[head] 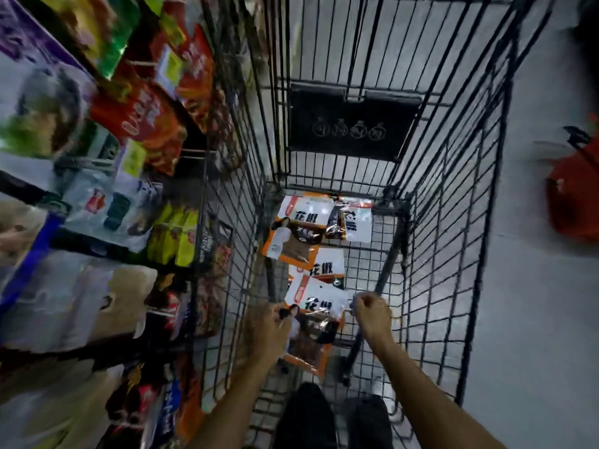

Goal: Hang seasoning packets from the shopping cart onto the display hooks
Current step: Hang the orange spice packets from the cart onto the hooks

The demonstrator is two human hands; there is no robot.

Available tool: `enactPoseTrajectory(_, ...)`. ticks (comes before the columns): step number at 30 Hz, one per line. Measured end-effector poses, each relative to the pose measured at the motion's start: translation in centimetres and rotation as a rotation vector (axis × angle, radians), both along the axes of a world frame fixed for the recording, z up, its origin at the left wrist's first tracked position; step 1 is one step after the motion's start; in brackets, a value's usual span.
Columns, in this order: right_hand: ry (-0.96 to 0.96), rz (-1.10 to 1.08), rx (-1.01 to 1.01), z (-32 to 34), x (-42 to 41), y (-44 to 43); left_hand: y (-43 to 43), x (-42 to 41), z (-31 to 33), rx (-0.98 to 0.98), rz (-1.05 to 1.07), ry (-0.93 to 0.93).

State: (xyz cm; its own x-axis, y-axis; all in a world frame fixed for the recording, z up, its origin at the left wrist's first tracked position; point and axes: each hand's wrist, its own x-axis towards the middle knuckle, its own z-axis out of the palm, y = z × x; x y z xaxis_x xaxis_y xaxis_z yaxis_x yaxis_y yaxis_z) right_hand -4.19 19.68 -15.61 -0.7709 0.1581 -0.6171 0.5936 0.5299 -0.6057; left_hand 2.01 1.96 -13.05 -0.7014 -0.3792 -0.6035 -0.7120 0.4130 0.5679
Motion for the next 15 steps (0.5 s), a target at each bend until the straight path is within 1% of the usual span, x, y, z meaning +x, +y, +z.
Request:
enactPoseTrajectory(4,-0.033,0.049,0.064,-5.6,-2.7,-0.5,0.2,0.0,-5.8,0.005,0.005,-0.080)
enactPoseTrajectory(7,-0.070,0.072,0.081,-8.8,-4.4,-1.1,0.3,-0.1,-8.4,0.029,0.019,-0.137)
enactPoseTrajectory(9,-0.114,0.057,0.105,-10.3,-5.0,-1.5,0.5,-0.2,-9.7,-0.020,-0.024,-0.174)
enactPoseTrajectory(12,-0.133,0.024,0.158,-11.3,-5.2,-2.1,1.2,-0.8,-10.4,-0.183,-0.056,-0.207)
enactPoseTrajectory(15,-0.120,0.010,0.211,-11.4,-5.1,-2.6,1.4,-1.0,-10.5,-0.223,-0.070,-0.223)
